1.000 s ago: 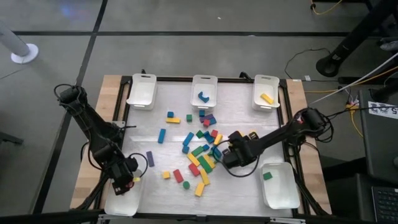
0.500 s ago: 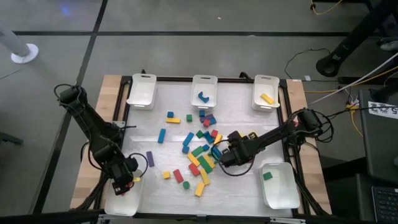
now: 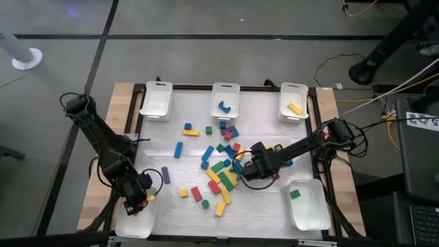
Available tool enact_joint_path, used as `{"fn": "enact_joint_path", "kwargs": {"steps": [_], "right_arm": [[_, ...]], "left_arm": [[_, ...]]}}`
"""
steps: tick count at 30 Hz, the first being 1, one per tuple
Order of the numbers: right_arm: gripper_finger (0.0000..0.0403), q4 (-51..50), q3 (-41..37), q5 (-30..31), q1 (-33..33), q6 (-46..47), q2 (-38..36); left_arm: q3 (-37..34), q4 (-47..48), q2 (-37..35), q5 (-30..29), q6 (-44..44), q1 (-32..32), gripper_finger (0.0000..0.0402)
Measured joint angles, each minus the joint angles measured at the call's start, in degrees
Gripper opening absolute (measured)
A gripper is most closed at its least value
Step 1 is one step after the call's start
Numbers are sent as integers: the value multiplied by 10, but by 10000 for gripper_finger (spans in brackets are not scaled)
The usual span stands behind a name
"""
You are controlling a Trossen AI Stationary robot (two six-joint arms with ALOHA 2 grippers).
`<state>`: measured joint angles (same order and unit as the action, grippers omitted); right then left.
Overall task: Sort blocks
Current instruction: Put the red block into the bottom left white bin
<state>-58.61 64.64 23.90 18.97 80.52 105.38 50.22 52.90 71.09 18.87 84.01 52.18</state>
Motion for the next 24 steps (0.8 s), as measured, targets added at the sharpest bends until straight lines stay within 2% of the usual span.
{"fn": "enact_joint_path", "kwargs": {"steps": [4, 12, 24], "right_arm": [[173, 0, 0, -7, -3, 0, 0], [121, 13, -9, -6, -2, -3, -2], [125, 19, 11, -22, -3, -33, -3]], "left_arm": [[0, 0, 0, 0, 0, 0, 175], [0, 0, 0, 0, 0, 0, 175], [0, 0, 0, -1, -41, 0, 175]]}}
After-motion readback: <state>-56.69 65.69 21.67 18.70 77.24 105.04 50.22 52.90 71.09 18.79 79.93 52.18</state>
